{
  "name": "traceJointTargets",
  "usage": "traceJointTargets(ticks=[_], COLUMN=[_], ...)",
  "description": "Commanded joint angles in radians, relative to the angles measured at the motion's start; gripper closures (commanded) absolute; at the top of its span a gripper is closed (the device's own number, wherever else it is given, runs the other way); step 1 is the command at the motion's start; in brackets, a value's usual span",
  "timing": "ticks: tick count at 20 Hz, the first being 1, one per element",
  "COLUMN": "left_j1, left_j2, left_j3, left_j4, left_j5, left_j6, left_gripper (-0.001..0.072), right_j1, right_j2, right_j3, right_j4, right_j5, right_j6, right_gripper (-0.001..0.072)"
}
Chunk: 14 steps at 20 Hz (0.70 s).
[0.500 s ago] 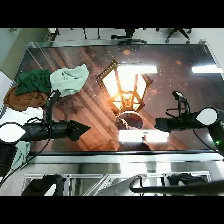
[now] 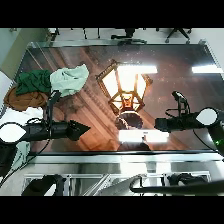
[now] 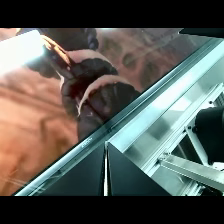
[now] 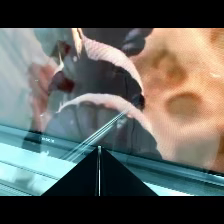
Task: Fold the shirts.
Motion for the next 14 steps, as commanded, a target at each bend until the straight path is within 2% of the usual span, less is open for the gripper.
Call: traceJointTargets(ticks=[1,4,9,11,12,13,14], left_j1=[-0.001,-0.001,-0.012,-0.011,0.002,0.023,0.063], left_j2=[0.000,0.000,-0.008,-0.037,-0.064,-0.099,-0.144], left_j3=[0.000,0.000,0.000,0.001,0.011,0.032,0.063], left_j4=[0.000,-0.002,0.000,0.061,0.117,0.167,0.195], left_j5=[0.006,0.029,0.168,0.258,0.293,0.306,0.298], left_j6=[0.000,0.000,0.002,0.002,0.002,0.000,-0.005], left_gripper=[0.0692,0.0691,0.0691,0.0686,0.0457,0.0048,0.0002], right_j1=[0.001,0.001,0.001,0.001,0.001,0.001,0.000], right_j2=[0.000,0.000,0.000,0.000,0.000,-0.001,-0.004], right_j3=[0.000,0.000,0.000,0.000,0.000,0.000,0.000], right_j4=[0.000,0.000,0.000,0.010,0.018,0.019,0.017], right_j5=[0.000,0.000,-0.052,-0.056,-0.057,-0.070,-0.092], right_j6=[0.000,0.000,0.001,0.001,0.001,0.001,0.001], right_gripper=[0.0689,0.0689,0.0688,0.0688,0.0687,0.0680,0.0659])
